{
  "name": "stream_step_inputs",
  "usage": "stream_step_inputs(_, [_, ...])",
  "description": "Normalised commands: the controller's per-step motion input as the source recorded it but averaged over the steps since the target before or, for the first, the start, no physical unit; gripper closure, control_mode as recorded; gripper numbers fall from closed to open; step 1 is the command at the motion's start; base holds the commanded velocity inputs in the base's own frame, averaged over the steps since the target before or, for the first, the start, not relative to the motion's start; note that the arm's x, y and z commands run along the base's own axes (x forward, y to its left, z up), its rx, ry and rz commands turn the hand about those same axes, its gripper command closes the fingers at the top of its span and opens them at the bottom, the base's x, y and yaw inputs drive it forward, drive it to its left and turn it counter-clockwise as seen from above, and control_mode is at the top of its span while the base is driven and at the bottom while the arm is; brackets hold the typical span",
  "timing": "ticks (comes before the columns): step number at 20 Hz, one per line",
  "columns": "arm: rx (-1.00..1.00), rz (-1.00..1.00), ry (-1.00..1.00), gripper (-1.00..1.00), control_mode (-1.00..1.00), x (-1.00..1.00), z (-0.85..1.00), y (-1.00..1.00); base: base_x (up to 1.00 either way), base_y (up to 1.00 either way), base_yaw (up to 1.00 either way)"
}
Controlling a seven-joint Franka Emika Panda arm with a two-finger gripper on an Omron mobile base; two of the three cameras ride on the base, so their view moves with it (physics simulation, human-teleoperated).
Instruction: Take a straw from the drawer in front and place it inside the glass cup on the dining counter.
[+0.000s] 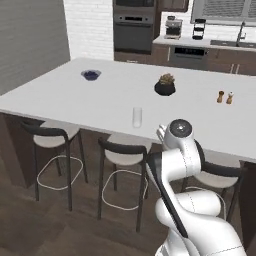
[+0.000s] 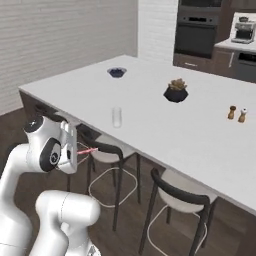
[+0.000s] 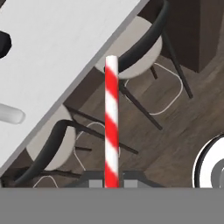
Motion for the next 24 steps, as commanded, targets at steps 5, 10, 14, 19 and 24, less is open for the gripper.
stream_step_inputs(5, [0.0, 0.0, 0.0, 1.0, 1.0, 0.0, 0.0, 0.0, 0.46, 0.61, -0.46])
stream_step_inputs(10, [0.0, 0.0, 0.0, 1.0, 1.0, 0.0, 0.0, 0.0, 0.54, 0.52, -0.46])
stream_step_inputs(14, [0.0, 0.0, 0.0, 1.0, 1.0, 0.0, 0.0, 0.0, 0.62, 0.46, -0.44])
stream_step_inputs(19, [0.0, 0.0, 0.0, 1.0, 1.0, 0.0, 0.0, 0.0, 0.6, 0.37, -0.37])
stream_step_inputs(24, [0.0, 0.0, 0.0, 1.0, 1.0, 0.0, 0.0, 0.0, 0.57, 0.39, -0.3])
